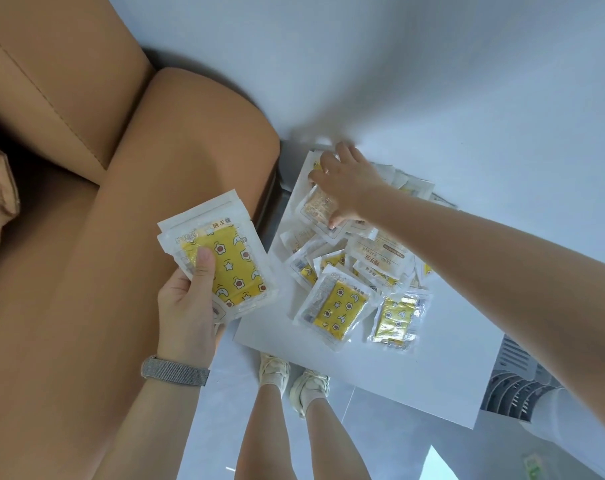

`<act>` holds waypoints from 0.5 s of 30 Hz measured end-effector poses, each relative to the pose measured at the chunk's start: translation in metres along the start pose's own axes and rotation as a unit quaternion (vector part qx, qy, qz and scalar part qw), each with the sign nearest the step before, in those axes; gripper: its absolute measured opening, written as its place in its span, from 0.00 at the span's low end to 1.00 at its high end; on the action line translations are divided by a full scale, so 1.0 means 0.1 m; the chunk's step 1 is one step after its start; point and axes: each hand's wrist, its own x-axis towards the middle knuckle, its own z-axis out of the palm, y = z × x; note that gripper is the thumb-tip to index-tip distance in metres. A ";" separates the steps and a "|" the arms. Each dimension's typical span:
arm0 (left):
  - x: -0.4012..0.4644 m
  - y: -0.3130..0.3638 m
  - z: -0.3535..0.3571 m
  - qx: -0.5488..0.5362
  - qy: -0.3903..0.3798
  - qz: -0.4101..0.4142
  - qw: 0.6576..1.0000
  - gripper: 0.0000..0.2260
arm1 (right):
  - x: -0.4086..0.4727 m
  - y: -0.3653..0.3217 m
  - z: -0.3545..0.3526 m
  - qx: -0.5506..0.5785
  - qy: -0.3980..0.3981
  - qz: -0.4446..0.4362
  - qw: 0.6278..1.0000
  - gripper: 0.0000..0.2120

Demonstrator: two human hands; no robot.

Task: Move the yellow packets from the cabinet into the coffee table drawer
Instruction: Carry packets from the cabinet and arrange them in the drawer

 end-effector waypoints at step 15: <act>0.11 -0.11 0.06 0.033 -0.004 -0.032 0.999 0.07 | -0.27 0.13 -0.16 0.079 -0.030 0.010 0.996 0.25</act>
